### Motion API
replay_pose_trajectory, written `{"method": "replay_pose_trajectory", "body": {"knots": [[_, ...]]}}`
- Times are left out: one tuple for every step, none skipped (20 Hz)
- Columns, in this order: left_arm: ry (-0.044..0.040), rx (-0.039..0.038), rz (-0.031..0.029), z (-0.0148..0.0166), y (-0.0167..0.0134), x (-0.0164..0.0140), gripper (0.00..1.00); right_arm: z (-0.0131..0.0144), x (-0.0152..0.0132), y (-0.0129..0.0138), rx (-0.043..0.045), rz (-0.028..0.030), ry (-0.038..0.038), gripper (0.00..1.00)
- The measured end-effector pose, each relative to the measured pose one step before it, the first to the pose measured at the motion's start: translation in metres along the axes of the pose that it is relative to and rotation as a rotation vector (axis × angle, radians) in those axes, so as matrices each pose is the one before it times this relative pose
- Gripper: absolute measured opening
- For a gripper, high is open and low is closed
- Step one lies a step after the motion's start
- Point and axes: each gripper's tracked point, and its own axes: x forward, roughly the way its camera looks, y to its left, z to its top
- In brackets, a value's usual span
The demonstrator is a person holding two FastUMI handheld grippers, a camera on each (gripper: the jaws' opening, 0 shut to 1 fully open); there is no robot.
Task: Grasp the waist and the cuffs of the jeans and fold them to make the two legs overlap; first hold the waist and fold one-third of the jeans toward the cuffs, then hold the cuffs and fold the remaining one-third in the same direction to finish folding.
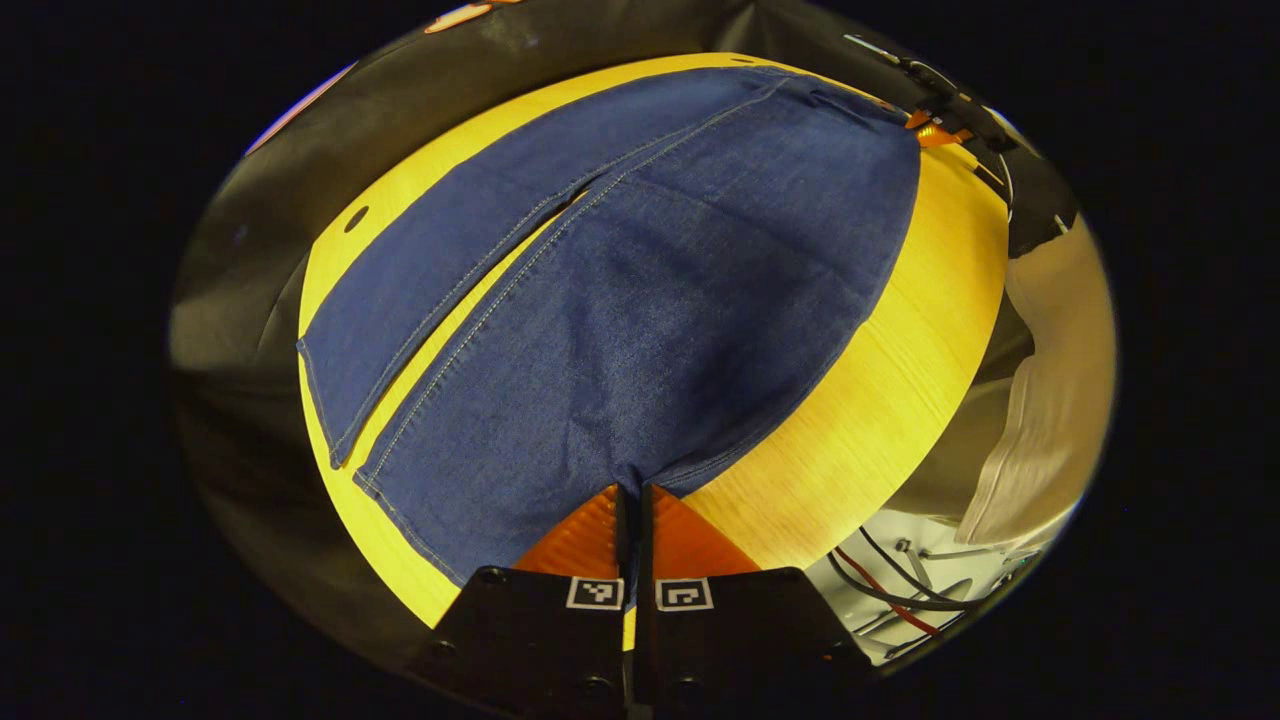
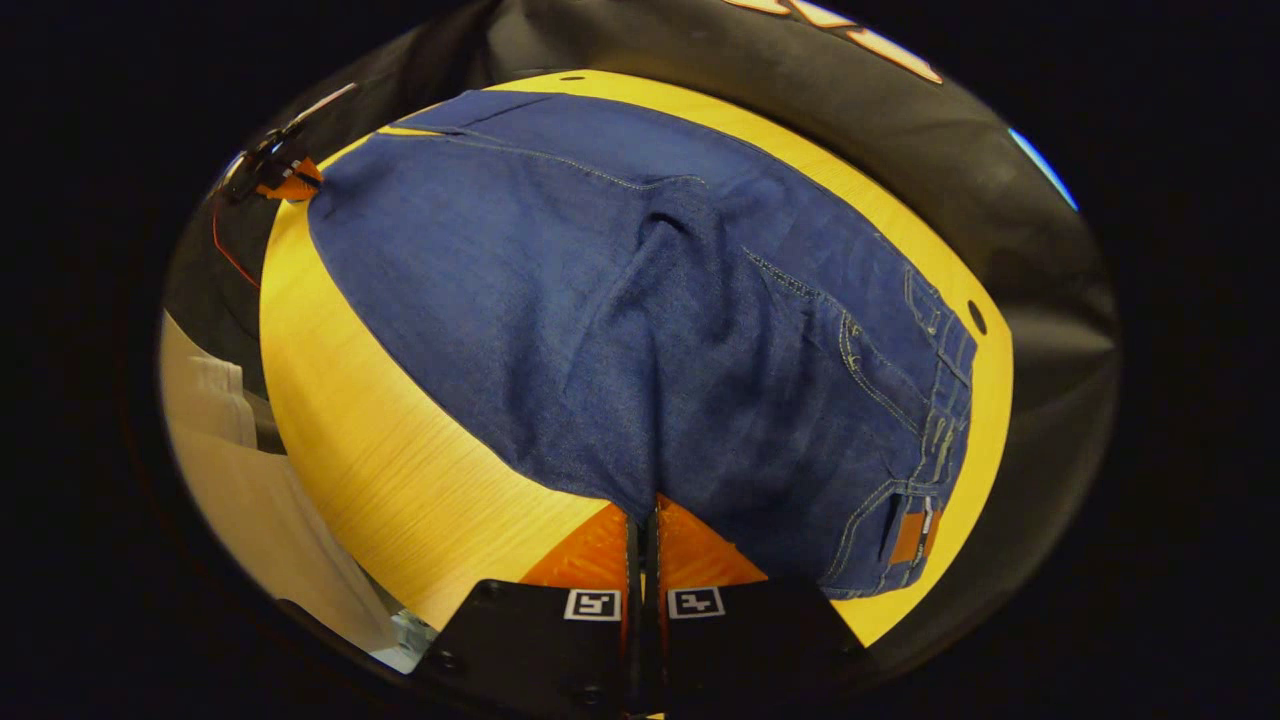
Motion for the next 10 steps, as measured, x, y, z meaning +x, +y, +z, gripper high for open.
{"method": "replay_pose_trajectory", "body": {"knots": [[-0.00195, 0.00186, 0.00965, 0.00012, 0.00049, -0.00060, 0.00, 0.00194, -0.00501, 0.00141, 0.02543, -0.01879, -0.00186, 0.03], [0.00579, -0.00349, 0.00459, -0.00110, 0.00040, -0.00110, 0.00, 0.00351, -0.00537, 0.00075, 0.04376, -0.01304, -0.01507, 0.03], [0.00508, -0.00903, 0.00110, -0.00218, -0.00027, -0.00473, 0.00, 0.00664, -0.00814, -0.00119, 0.04521, -0.01463, -0.01614, 0.03], [-0.00493, -0.00900, -0.00089, 0.00128, 0.00131, -0.00507, 0.00, 0.00628, -0.00775, -0.00341, 0.03883, -0.02046, -0.02282, 0.03], [-0.00777, -0.00670, -0.00244, 0.00248, 0.00391, -0.00433, 0.00, 0.00709, -0.00884, -0.00269, 0.02923, -0.02217, -0.02123, 0.03], [-0.00220, -0.00075, 0.00113, 0.00273, 0.00131, -0.00637, 0.00, 0.00720, -0.00648, -0.00317, 0.02512, -0.02080, -0.02239, 0.03], [-0.01263, 0.00232, 0.00349, 0.00452, 0.00148, -0.00730, 0.00, 0.00865, -0.00497, -0.00343, 0.01808, -0.02302, -0.02335, 0.03], [-0.01944, 0.00106, 0.01094, 0.00611, 0.00558, -0.00723, 0.00, 0.01020, -0.00651, -0.00530, 0.01590, -0.02474, -0.02206, 0.03], [-0.01930, -0.01719, 0.01407, 0.00401, 0.00808, -0.00712, 0.00, 0.01116, -0.00684, -0.00406, 0.01860, -0.02396, -0.02187, 0.03], [-0.01832, -0.03364, 0.01698, 0.00469, 0.00798, -0.00715, 0.00, 0.00936, -0.00528, -0.00160, 0.01418, -0.01971, -0.01882, 0.03]]}}
